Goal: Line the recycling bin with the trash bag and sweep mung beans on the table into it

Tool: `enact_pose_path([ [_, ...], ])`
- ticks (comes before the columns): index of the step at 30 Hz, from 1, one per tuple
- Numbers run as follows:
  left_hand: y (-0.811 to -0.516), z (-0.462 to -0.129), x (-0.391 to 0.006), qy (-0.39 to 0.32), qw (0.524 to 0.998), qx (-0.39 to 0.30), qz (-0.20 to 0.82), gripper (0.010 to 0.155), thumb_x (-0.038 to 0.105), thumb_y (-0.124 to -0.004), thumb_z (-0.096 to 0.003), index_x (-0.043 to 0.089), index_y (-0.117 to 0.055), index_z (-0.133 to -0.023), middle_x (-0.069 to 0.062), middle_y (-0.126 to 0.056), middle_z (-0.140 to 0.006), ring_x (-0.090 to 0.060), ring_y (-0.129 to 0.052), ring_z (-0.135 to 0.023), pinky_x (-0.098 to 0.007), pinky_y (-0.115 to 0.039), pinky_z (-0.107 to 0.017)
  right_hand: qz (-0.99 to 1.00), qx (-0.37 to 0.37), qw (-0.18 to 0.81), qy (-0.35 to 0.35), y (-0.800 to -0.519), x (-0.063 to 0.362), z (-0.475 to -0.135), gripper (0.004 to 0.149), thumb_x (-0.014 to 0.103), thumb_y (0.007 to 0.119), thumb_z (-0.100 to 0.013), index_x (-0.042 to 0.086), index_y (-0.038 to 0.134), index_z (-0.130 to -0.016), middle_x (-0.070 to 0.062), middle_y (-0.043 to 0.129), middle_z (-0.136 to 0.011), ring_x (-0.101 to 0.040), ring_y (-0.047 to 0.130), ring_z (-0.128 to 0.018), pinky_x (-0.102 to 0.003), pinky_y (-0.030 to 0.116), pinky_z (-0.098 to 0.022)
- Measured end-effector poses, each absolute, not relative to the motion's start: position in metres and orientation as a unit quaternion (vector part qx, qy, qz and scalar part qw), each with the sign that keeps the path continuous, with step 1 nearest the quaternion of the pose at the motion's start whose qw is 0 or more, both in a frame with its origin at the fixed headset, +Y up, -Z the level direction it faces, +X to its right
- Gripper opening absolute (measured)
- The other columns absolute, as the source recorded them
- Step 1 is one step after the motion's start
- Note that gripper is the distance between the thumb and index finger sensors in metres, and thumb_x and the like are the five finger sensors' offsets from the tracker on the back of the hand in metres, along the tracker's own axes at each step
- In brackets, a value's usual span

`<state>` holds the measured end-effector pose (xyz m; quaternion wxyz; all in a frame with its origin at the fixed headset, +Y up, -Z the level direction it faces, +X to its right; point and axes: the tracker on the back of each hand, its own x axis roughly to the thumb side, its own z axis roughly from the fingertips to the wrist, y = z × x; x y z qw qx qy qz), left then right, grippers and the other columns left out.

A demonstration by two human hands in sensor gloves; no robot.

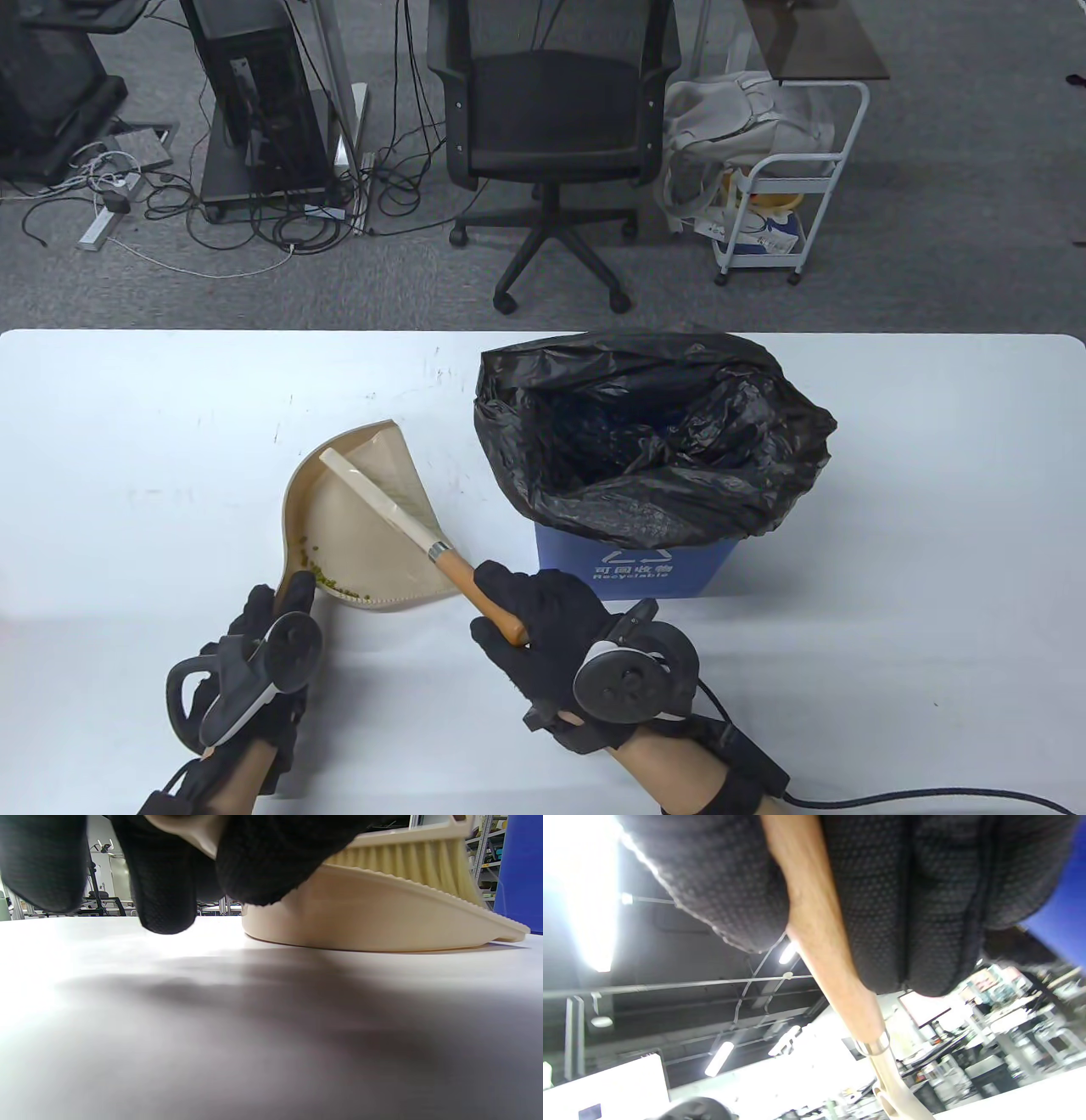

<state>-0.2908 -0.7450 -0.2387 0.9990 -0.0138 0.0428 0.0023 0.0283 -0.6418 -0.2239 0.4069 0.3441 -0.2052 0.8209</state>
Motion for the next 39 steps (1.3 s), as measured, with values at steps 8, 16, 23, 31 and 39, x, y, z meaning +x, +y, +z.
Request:
enact_pose_path([
  [8, -0.746, -0.238, -0.293, 0.045, 0.999, -0.015, 0.009, 0.071, 0.008, -0.088, -0.0479, 0.024, -0.058, -0.110, -0.031, -0.072, -0.109, -0.058, -0.092, -0.087, -0.083, -0.079, -0.052, 0.811, 0.364, 0.390, -0.242, -0.630, 0.032, -0.213, 0.055, 0.032, 0.090, -0.047, -0.005, 0.087, -0.088, -0.030, 0.103, -0.065, -0.049, 0.105, -0.056, -0.065, 0.079, -0.048],
  [16, -0.744, -0.237, -0.302, 0.042, 0.999, 0.006, 0.025, 0.076, 0.030, -0.090, -0.0480, 0.031, -0.051, -0.113, -0.030, -0.064, -0.114, -0.062, -0.081, -0.094, -0.079, -0.071, -0.061, 0.846, 0.327, 0.316, -0.278, -0.617, 0.050, -0.217, 0.055, 0.032, 0.090, -0.046, -0.007, 0.089, -0.086, -0.031, 0.104, -0.063, -0.049, 0.106, -0.053, -0.065, 0.080, -0.046],
  [23, -0.745, -0.238, -0.303, 0.054, 0.998, 0.010, 0.018, 0.081, 0.044, -0.086, -0.0477, 0.029, -0.046, -0.116, -0.034, -0.056, -0.117, -0.069, -0.059, -0.100, -0.085, -0.049, -0.065, 0.871, 0.298, 0.281, -0.271, -0.622, 0.055, -0.219, 0.056, 0.033, 0.090, -0.047, -0.007, 0.089, -0.086, -0.031, 0.104, -0.062, -0.049, 0.107, -0.052, -0.065, 0.080, -0.045],
  [31, -0.750, -0.242, -0.310, 0.065, 0.997, -0.012, 0.048, 0.070, 0.034, -0.077, -0.0513, 0.027, -0.047, -0.114, -0.027, -0.071, -0.112, -0.061, -0.074, -0.098, -0.082, -0.050, -0.067, 0.872, 0.298, 0.286, -0.264, -0.623, 0.054, -0.220, 0.056, 0.033, 0.090, -0.047, -0.007, 0.089, -0.086, -0.030, 0.104, -0.063, -0.049, 0.106, -0.053, -0.065, 0.080, -0.045],
  [39, -0.747, -0.244, -0.317, 0.080, 0.993, -0.011, 0.088, 0.065, 0.028, -0.078, -0.0518, 0.028, -0.053, -0.112, -0.019, -0.083, -0.106, -0.056, -0.080, -0.097, -0.082, -0.048, -0.066, 0.872, 0.300, 0.281, -0.267, -0.624, 0.052, -0.218, 0.056, 0.033, 0.090, -0.047, -0.006, 0.089, -0.086, -0.030, 0.104, -0.062, -0.049, 0.106, -0.053, -0.065, 0.080, -0.045],
])
